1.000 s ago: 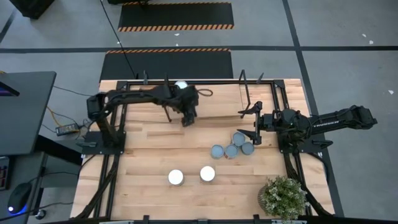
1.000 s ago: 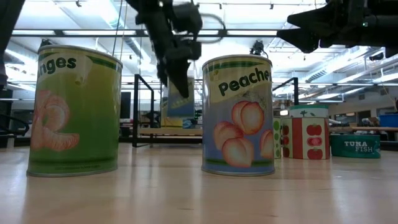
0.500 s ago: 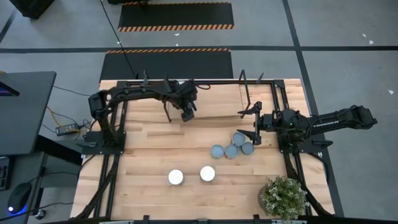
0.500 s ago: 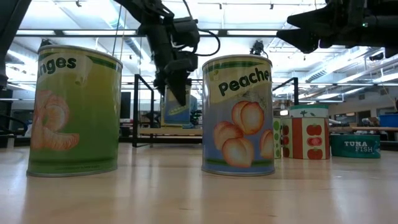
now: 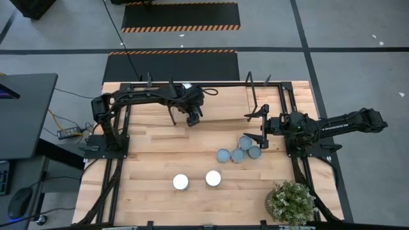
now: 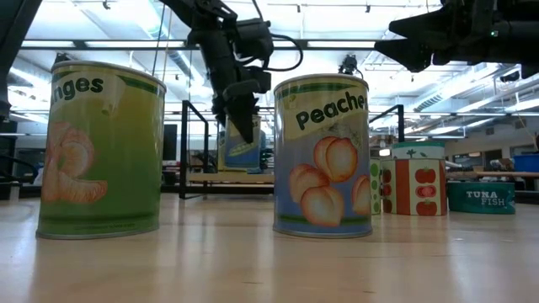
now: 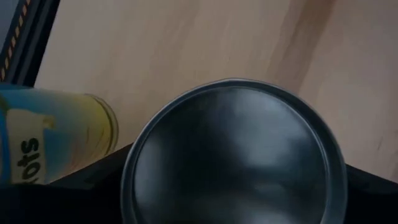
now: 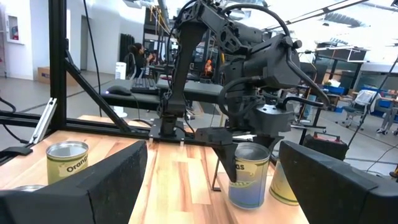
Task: Pick and place cans onto a shelf
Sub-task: Put the canned peas on the shelf
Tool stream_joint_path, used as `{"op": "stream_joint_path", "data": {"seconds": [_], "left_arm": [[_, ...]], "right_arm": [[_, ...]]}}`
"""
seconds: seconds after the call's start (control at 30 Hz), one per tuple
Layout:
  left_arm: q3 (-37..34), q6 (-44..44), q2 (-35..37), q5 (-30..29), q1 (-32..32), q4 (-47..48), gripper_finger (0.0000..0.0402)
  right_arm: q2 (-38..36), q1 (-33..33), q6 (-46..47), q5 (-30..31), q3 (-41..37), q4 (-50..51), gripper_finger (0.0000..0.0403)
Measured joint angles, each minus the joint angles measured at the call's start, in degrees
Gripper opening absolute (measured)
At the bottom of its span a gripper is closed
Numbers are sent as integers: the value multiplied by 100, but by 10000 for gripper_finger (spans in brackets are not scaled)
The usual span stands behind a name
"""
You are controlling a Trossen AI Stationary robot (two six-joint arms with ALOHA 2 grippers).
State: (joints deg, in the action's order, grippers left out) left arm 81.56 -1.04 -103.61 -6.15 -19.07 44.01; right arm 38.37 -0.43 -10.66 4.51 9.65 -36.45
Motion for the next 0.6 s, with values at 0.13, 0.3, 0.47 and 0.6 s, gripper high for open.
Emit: {"op": "stream_joint_path", "data": {"seconds": [0.13,0.3,0.47,0.6], "left_arm": [[0,30,0,0,-6,-2,346],[0,63,0,-194,-28,0,348],[0,78,0,-233,-37,4,354],[0,83,2,-276,-37,79,354]], "right_arm": [[0,0,-1,-2,0,0,372],[0,0,-2,-6,0,-2,372],[0,0,15,-14,0,-5,372],[0,0,18,-26,0,-19,372]]}}
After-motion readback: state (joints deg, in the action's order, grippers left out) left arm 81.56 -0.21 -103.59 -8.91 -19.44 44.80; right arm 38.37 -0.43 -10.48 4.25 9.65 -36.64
